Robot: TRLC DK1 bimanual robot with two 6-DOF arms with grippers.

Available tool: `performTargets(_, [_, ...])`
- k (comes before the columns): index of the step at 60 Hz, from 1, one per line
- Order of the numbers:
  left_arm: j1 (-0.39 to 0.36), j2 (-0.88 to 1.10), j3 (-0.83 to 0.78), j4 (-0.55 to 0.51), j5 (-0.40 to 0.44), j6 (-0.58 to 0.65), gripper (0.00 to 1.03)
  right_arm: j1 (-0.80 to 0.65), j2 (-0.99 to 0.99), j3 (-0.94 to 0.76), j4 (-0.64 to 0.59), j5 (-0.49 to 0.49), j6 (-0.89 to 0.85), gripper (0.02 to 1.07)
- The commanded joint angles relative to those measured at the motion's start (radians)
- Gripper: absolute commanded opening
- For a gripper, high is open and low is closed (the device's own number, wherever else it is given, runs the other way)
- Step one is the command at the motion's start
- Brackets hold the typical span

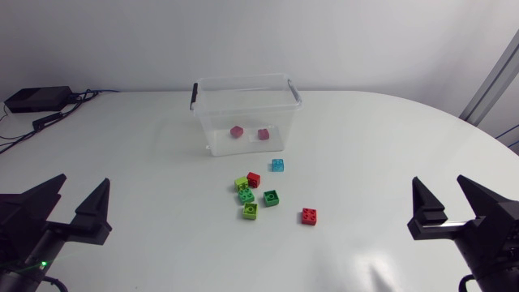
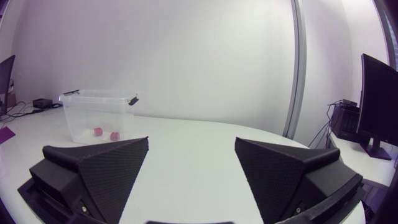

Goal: Place the duplo bricks in the container

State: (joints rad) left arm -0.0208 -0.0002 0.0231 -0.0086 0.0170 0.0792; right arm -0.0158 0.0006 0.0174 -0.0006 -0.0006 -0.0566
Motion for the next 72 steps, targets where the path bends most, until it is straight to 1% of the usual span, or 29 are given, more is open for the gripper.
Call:
performTargets(1, [0.004,-0.012,-0.022,0.004,-0.006,-0.001,0.99,-0.006,-0.005,-0.017,-0.007,-0.004,-0.014,1.03])
performTargets(13, [0.002,-0.012,-0.022,0.004,-0.006,-0.001,0.99,0.0,-0.005,-0.017,-0.007,-0.006,-0.014,1.03])
performTargets(27, [-0.016,-0.012,-0.02,-0.004,-0.006,-0.016,0.99,0.048,-0.005,-0.017,-0.009,-0.006,-0.008,1.02])
performTargets(33, [-0.014,-0.015,-0.011,-0.002,-0.006,-0.012,0.96,0.053,-0.007,-0.017,-0.009,-0.004,-0.015,1.03])
performTargets(39, [-0.011,-0.009,0.058,-0.065,-0.006,-0.009,0.94,0.042,-0.007,-0.014,-0.009,-0.004,-0.017,1.02])
performTargets(43, [-0.011,0.005,0.095,-0.08,-0.006,-0.009,0.94,0.037,-0.002,0.001,-0.015,-0.004,-0.019,1.02])
performTargets(45, [-0.011,0.031,0.123,-0.09,-0.006,-0.009,0.94,0.04,0.01,0.026,-0.035,-0.006,-0.017,1.02])
performTargets(50, [-0.013,0.132,0.189,-0.094,-0.006,-0.009,0.94,0.047,0.07,0.062,-0.035,-0.006,-0.017,1.02])
performTargets(58, [-0.021,0.304,0.299,-0.111,-0.005,-0.016,0.94,0.057,0.253,0.167,-0.035,-0.021,-0.017,1.02])
performTargets(63, [-0.041,0.39,0.353,-0.12,-0.005,-0.024,0.94,0.057,0.334,0.219,-0.039,-0.022,-0.017,1.02])
performTargets(69, [-0.07,0.523,0.44,-0.162,-0.003,-0.029,0.94,0.06,0.395,0.273,-0.064,-0.05,-0.017,1.02])
performTargets(72, [-0.084,0.626,0.518,-0.214,-0.002,-0.03,0.94,0.065,0.44,0.303,-0.075,-0.068,-0.017,1.02])
